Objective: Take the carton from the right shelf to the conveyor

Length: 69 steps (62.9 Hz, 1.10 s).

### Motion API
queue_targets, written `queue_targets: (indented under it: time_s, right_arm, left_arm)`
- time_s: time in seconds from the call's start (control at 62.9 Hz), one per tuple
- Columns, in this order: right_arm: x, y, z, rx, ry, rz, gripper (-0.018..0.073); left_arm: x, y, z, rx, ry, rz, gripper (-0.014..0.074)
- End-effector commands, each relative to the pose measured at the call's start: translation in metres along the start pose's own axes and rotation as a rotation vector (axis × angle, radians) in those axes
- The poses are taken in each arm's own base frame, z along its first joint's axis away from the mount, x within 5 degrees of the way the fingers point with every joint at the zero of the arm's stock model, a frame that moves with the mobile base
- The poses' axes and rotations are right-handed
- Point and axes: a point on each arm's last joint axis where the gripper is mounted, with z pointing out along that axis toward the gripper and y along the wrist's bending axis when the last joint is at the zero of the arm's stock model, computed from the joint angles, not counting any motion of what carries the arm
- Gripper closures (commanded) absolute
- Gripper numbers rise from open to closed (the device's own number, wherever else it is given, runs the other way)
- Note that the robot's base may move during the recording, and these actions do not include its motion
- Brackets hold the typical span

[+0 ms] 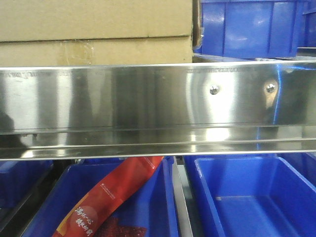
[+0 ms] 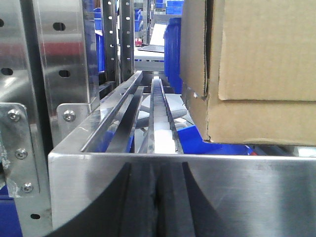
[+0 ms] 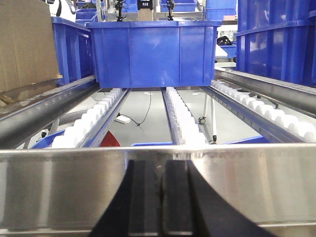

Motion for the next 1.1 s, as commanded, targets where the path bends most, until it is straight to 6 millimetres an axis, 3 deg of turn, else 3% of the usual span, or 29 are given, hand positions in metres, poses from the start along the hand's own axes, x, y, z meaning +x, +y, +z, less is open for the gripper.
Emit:
queue_targets:
  time_s: [0.0, 0.716, 0.938, 1.018, 1.082]
  right_arm:
    - [-0.003, 0.000, 0.000, 0.003, -0.029, -0.001, 0.0627]
    - [-0.009, 0.000, -0.001, 0.001, -0.102, -0.001, 0.0627]
    - [-0.014, 0.000, -0.001, 0.000, -0.150, 0.021, 0.0627]
    - [-0.032, 0.001, -0.005, -0.005, -0.187, 0.031, 0.0627]
    - [-0.052, 0.003, -0.011, -0.011, -0.179, 0.031, 0.0627]
  left_arm:
    - [-0.002, 0.000, 0.000, -0.002, -0.020, -0.006, 0.0582]
    - [-0.010, 0.000, -0.001, -0.003, -0.110, 0.011, 0.0582]
    - [-0.023, 0.000, -0.003, -0.003, -0.253, -0.012, 0.0582]
    - [-0.026, 0.001, -0.004, -0.004, -0.274, -0.031, 0.0582]
    - [-0.040, 0.001, -0.007, -0.002, -0.275, -0.029, 0.0582]
